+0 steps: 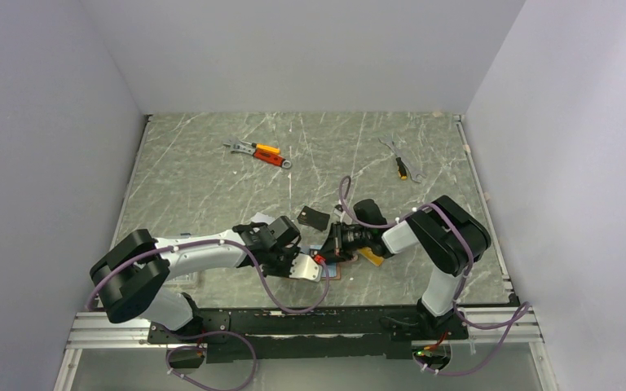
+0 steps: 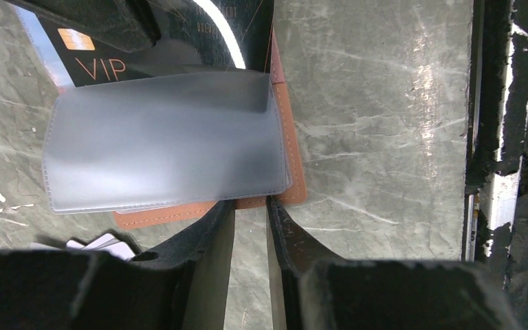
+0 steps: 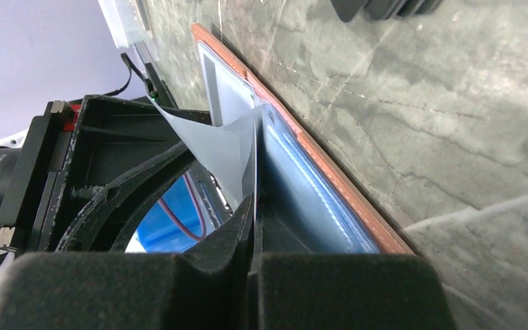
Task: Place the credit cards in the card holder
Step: Insert the credit card into the card holder.
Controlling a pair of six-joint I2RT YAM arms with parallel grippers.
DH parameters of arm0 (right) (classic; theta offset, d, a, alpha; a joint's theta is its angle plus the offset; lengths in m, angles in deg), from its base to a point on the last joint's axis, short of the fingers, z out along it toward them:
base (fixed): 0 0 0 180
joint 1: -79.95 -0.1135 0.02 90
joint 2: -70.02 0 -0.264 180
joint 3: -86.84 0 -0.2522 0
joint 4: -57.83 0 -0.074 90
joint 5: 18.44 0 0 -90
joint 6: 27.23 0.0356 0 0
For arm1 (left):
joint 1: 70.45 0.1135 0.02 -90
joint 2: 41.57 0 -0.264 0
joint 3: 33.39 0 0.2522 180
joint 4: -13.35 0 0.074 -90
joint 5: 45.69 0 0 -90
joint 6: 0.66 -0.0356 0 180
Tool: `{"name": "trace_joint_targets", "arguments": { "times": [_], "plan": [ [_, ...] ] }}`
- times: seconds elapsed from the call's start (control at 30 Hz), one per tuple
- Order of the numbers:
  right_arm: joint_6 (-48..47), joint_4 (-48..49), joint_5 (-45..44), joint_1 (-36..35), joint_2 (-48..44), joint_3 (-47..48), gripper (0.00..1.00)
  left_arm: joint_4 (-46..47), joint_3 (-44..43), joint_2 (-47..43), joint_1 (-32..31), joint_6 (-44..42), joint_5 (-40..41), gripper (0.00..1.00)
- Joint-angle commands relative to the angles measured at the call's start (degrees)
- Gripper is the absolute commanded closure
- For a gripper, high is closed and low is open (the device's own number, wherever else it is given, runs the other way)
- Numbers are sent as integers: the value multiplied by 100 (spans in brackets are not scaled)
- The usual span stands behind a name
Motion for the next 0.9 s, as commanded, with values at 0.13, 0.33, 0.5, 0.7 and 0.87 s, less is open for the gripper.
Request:
{"name": "trace_joint_targets", "arguments": {
  "times": [0.13, 0.33, 0.5, 0.7, 0.87],
  "plan": [
    [-523, -825, -64, -29, 246, 458, 100, -402, 181, 312, -140, 236, -173, 72],
    [-519, -863, -181, -26, 359, 744, 100, -541, 213, 65, -144, 258, -81, 72],
    [-660, -1296, -459, -24, 393, 1011, 88, -828, 83, -186, -140, 254, -72, 71],
    [-886, -1934, -953, -27, 131, 955, 59, -1408, -241, -630, 19, 88, -73, 69],
    [-1010, -2400, -1191, -39, -205, 905, 47, -1660, -752, -744, 293, 32, -232, 70]
  ]
}}
